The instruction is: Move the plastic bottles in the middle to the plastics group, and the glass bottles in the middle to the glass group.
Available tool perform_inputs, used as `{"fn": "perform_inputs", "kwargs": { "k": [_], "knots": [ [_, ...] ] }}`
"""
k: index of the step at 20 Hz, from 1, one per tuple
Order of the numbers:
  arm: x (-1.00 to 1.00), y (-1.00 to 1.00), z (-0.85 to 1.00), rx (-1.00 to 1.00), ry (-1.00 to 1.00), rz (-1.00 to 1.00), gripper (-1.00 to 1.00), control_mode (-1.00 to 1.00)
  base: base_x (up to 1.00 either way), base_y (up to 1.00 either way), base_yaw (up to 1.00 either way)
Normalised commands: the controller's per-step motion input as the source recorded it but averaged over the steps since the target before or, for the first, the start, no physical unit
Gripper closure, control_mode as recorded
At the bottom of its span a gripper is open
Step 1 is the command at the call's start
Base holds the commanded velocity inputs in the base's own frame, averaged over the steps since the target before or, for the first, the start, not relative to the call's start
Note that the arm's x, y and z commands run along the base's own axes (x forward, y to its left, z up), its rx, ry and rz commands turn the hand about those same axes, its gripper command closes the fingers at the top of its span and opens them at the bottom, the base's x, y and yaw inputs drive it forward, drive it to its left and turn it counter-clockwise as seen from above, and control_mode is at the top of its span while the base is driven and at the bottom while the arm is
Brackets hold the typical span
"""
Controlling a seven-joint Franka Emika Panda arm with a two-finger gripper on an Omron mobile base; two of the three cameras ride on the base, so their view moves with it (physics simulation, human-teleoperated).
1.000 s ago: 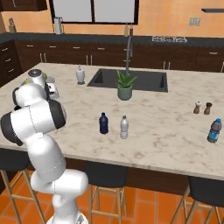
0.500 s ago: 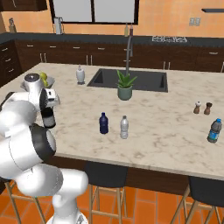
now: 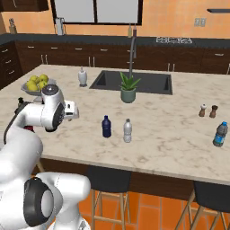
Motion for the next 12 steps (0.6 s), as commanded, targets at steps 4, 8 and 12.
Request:
{"fn": "perform_inputs", "kwargs": {
  "k": [4,8,12],
  "knots": [
    [-0.32,-1.00,0.29,0.02,0.05,-0.12,-1.00,-1.00,0.00,0.00,0.00],
    [-0.22,-1.00,0.34,0.00,0.06,-0.13,-1.00,-1.00,0.00,0.00,0.00],
    [-0.13,-1.00,0.29,0.00,0.04,-0.15,-1.00,-1.00,0.00,0.00,0.00]
  ]
}}
